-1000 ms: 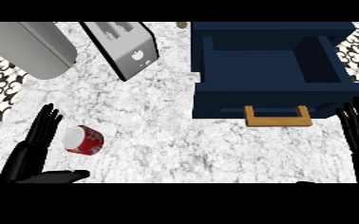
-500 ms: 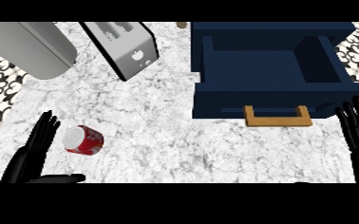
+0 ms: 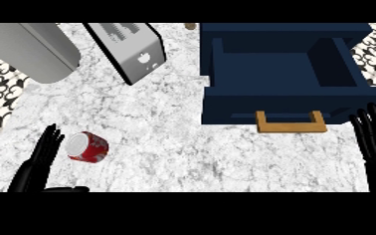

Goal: Pick up the can, place it into the drawer and close the drawer

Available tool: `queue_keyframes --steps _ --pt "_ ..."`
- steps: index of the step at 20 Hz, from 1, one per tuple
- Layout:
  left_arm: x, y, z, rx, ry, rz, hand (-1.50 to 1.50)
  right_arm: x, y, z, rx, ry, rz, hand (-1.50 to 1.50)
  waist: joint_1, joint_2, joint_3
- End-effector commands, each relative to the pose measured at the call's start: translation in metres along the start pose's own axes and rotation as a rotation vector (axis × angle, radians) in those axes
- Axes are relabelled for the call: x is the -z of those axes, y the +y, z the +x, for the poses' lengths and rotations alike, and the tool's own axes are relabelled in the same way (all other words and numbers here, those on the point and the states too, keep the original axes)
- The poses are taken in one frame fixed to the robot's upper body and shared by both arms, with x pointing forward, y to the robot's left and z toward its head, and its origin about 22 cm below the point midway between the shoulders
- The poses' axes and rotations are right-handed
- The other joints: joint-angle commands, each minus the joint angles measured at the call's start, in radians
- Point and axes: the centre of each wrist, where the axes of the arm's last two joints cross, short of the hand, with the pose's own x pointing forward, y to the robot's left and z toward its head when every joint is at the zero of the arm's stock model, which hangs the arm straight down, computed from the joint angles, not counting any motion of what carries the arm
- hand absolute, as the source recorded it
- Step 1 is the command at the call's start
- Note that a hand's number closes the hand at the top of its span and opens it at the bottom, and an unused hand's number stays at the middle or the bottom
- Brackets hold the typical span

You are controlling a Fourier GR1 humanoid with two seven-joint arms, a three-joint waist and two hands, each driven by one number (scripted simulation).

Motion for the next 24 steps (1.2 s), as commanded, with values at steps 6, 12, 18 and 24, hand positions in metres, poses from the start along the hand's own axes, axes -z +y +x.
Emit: queue_keyframes --steps 6,12,18,24 --pt "0.023 0.008 -0.017 -0.028 0.027 0.017 -1.50 0.011 -0.001 0.013 -0.002 0.002 0.007 -1.50 -0.002 0.000 0.000" --pt "0.027 0.003 -0.012 -0.020 0.035 0.006 -1.50 0.008 -0.005 0.002 0.011 0.006 0.004 -1.50 0.000 0.000 0.000" --pt "0.039 -0.010 -0.010 -0.016 0.020 0.012 -1.50 -0.012 -0.010 0.016 0.001 0.006 -0.004 -1.50 -0.002 0.000 0.000" --pt "0.038 -0.027 -0.023 -0.037 0.034 -0.023 -1.50 0.004 -0.012 0.011 -0.001 -0.016 0.006 -1.50 0.000 0.000 0.000"
